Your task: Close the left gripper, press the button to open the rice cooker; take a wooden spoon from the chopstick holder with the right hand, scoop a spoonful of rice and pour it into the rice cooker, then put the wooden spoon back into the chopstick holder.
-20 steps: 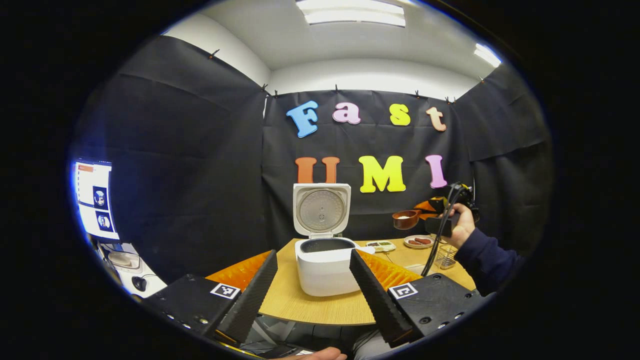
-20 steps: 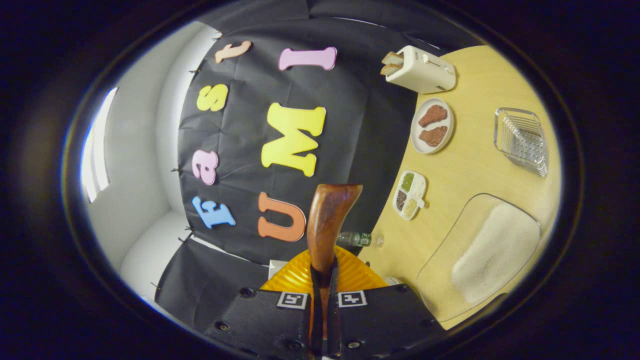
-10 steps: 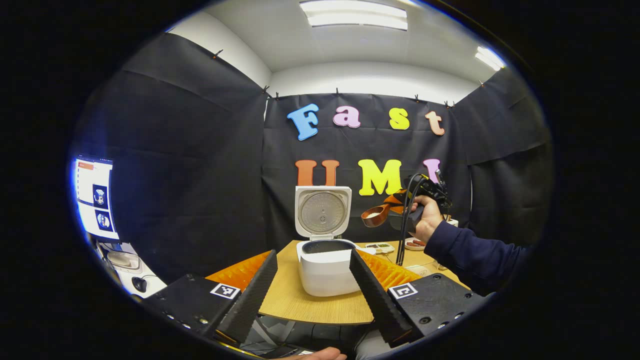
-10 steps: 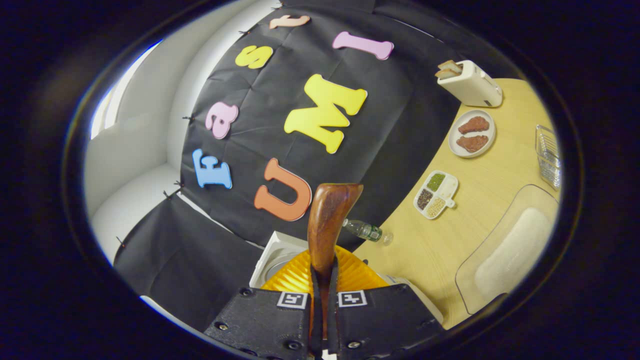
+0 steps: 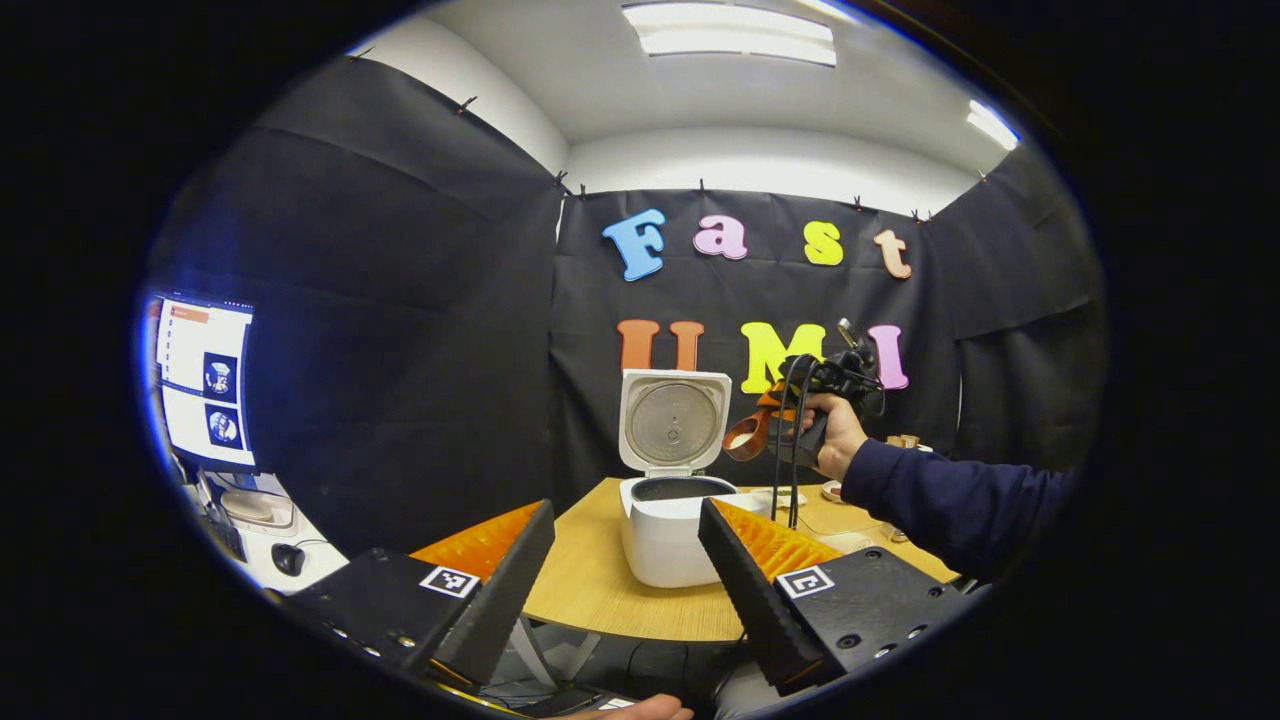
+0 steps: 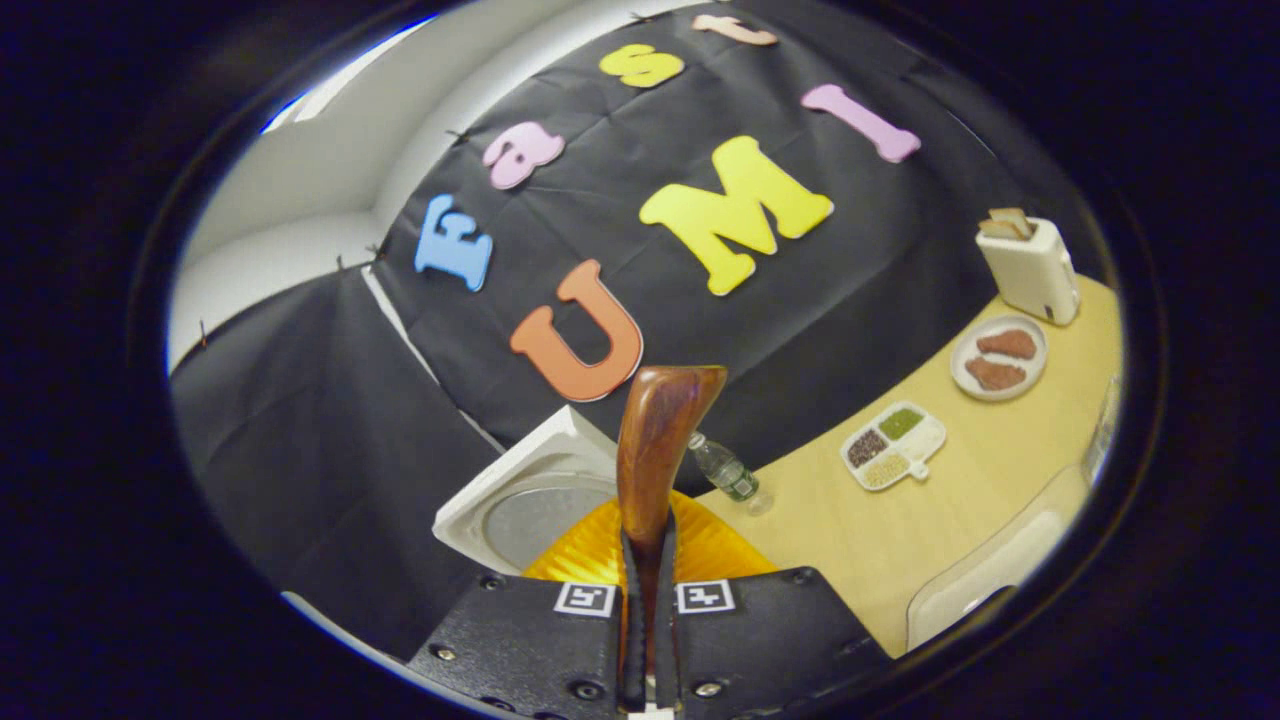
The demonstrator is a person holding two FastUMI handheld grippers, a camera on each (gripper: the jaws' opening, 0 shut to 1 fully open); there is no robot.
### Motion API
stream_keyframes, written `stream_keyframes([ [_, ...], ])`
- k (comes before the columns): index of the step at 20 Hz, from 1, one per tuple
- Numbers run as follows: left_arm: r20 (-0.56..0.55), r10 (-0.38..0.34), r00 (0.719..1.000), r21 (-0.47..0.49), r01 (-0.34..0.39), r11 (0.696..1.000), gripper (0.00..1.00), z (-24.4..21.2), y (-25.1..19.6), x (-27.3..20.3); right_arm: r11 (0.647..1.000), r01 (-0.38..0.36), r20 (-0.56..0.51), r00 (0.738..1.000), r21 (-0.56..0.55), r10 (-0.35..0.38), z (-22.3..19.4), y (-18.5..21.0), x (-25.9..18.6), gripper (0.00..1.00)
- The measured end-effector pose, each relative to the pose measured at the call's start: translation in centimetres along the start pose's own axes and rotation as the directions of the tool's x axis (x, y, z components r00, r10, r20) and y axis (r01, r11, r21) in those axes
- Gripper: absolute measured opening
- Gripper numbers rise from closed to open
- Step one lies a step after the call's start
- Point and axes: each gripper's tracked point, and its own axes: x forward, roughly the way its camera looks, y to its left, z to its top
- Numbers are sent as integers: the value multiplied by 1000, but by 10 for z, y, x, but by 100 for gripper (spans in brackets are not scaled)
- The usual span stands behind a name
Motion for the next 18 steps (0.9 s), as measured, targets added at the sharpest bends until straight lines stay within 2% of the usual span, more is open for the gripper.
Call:
stream_keyframes([
  [3, -14, 0, 1000, 24, 0, 1000, 94, -8, 3, -1, 986, -1, -25, 1000, -169, -3, -13, 15, 16, 9],
  [5, -17, 0, 1000, 40, 1, 999, 94, -10, 4, -2, 972, -5, -20, 1000, -234, 1, -14, 27, 21, 9],
  [9, -30, -8, 1000, 40, 9, 999, 94, -17, 4, 1, 946, 3, -15, 1000, -325, -9, -19, 38, 28, 9],
  [15, -36, 18, 999, 47, -16, 999, 94, -21, 14, 3, 904, 19, -10, 1000, -428, -26, -26, 50, 35, 9],
  [18, -40, 18, 999, 51, -16, 999, 94, -24, 13, 2, 872, -5, -23, 1000, -490, -7, -30, 59, 34, 9],
])
